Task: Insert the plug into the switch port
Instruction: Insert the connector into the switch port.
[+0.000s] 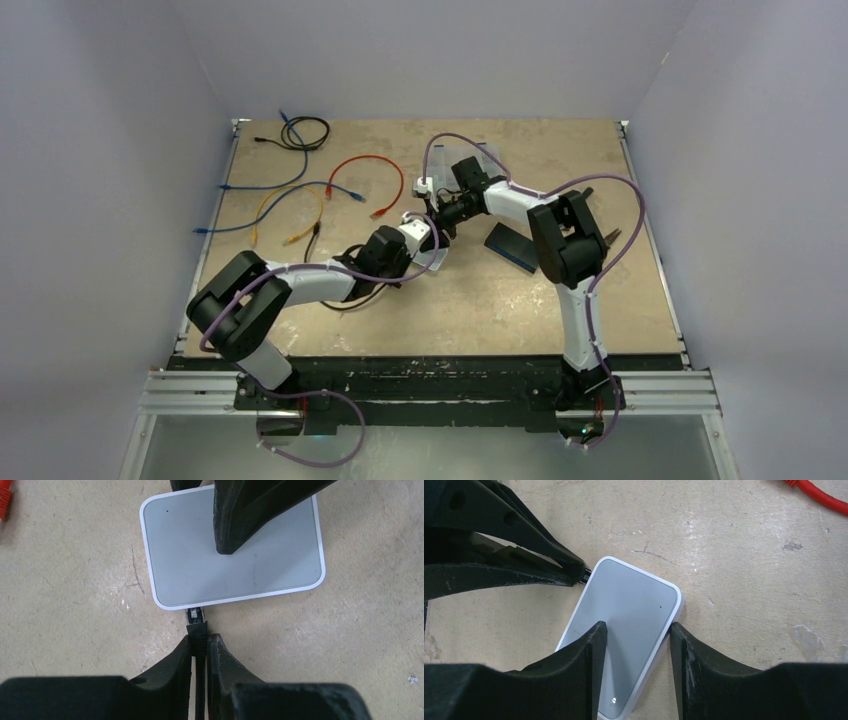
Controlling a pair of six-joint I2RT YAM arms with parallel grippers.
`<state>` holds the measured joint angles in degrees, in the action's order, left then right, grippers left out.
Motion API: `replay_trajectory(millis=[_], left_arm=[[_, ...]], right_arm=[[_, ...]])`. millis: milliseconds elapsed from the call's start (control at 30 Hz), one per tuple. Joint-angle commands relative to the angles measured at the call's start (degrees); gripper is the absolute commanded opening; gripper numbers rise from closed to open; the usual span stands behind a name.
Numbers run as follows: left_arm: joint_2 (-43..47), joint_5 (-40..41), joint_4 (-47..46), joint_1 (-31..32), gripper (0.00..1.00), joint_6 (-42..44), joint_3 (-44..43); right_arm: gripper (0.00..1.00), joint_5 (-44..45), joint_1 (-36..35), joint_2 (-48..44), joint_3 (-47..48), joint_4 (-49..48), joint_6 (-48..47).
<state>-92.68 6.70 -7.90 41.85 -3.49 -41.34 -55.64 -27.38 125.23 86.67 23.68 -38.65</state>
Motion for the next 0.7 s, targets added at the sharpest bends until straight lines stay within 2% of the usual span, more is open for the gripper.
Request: replay_trajectory(millis=[0,100,233,400,567,667], left_arm=[[1.43,3.86,-27.46,-1.37,0.0,-4.3,0.02],[2.51,0.81,-29.32,-4.78,0.0,-6.72,1.64],[0.32,-3.23,-27.55,-4.93,0.0,-5.67,0.73],[-0.61,-6.35,-27.06,-4.94,0.01,-5.47,2.8],[-1.79,-7.94,-22.9,-4.94,0.03,-3.16,2.07],[-3.38,-8.55,-22.75,-4.94,0.03,-2.45,1.75]], right_arm=[[0.49,-11.48,-7.99,3.21,-3.82,10.28,-0.17],[0.49,-11.69,-8.03,3.36,-3.63,10.28,0.02],[0.49,-11.58,-6.77,2.31,-5.03,7.14,3.11],[0.5,-8.26,-2.56,-2.23,-10.46,-4.48,13.95],[0.54,-0.65,1.73,-7.95,-15.13,-15.04,24.99],[0.63,3.6,4.32,-12.0,-17.76,-20.31,30.37]])
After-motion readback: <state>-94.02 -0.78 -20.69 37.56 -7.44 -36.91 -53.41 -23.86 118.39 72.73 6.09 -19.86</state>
